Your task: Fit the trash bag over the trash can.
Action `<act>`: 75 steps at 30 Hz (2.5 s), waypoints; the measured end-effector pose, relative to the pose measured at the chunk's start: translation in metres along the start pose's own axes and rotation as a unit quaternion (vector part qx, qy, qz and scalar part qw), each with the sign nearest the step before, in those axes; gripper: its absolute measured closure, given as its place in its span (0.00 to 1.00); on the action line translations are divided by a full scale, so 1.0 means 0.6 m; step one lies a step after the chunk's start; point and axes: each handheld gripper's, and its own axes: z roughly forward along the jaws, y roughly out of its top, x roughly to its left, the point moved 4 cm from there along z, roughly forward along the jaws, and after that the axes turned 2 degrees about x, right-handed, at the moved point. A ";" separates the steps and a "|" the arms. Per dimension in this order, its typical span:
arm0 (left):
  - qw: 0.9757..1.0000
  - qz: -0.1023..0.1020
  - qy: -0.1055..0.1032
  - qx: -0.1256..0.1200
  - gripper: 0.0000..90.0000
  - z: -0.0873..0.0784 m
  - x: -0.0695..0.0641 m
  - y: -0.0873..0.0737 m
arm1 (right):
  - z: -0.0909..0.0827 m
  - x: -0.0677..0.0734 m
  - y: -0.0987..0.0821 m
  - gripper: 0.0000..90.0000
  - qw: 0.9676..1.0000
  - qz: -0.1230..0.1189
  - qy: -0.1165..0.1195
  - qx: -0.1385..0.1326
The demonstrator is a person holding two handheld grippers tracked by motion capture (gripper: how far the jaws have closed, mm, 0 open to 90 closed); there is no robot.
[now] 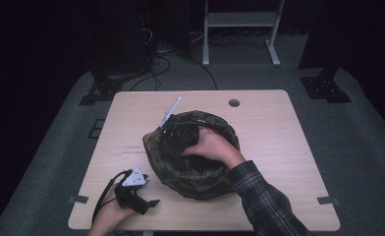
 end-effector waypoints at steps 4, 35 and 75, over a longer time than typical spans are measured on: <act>1.000 0.000 0.000 -0.001 0.00 0.000 0.000 0.000 | -0.030 0.001 0.000 0.11 1.000 0.002 -0.005 -0.031; 1.000 0.000 -0.001 -0.005 0.00 0.000 0.000 -0.001 | -0.161 -0.019 -0.074 0.11 0.990 0.063 -0.035 -0.121; 1.000 -0.001 -0.001 -0.005 0.00 0.000 0.000 -0.001 | -0.149 0.045 -0.394 0.11 0.966 0.135 -0.068 -0.211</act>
